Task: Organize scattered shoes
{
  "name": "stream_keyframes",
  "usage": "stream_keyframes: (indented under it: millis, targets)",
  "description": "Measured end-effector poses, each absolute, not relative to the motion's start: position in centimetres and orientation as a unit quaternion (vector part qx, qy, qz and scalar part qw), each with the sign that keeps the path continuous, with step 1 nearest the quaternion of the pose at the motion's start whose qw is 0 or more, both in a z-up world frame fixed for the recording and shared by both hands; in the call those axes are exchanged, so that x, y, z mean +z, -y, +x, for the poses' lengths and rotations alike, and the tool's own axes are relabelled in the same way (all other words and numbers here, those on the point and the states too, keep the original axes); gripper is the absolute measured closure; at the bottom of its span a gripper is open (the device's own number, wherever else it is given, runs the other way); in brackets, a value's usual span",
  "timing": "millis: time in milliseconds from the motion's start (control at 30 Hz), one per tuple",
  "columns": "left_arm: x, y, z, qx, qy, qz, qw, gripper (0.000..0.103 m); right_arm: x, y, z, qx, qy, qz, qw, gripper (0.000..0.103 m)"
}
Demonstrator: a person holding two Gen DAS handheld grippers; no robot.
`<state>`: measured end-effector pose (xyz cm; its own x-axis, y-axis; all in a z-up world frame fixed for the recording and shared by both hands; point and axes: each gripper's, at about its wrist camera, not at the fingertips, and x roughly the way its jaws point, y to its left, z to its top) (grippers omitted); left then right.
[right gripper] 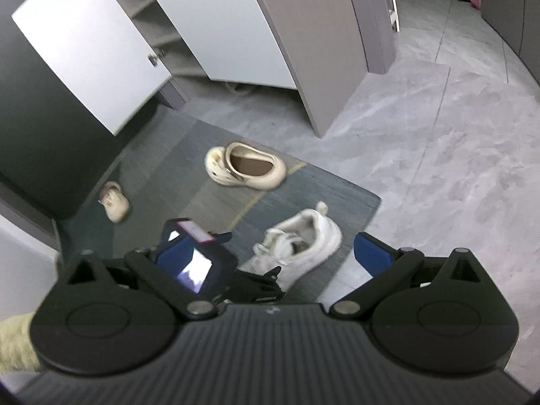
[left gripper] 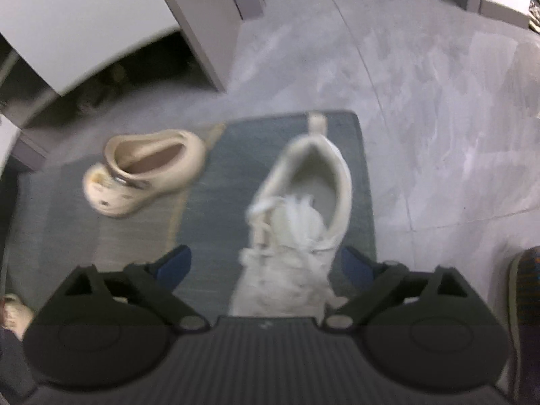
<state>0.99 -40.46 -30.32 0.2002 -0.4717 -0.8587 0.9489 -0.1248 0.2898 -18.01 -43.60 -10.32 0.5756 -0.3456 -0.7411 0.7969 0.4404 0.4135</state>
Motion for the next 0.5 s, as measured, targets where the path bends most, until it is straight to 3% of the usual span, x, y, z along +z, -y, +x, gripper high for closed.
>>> stream_keyframes:
  millis: [500]
  targets:
    - [-7.6,34.4,3.4,-0.569,-0.232,0.358,0.703,0.0,-8.3,41.1,-17.1,-0.355,-0.298,0.338,0.819,0.0]
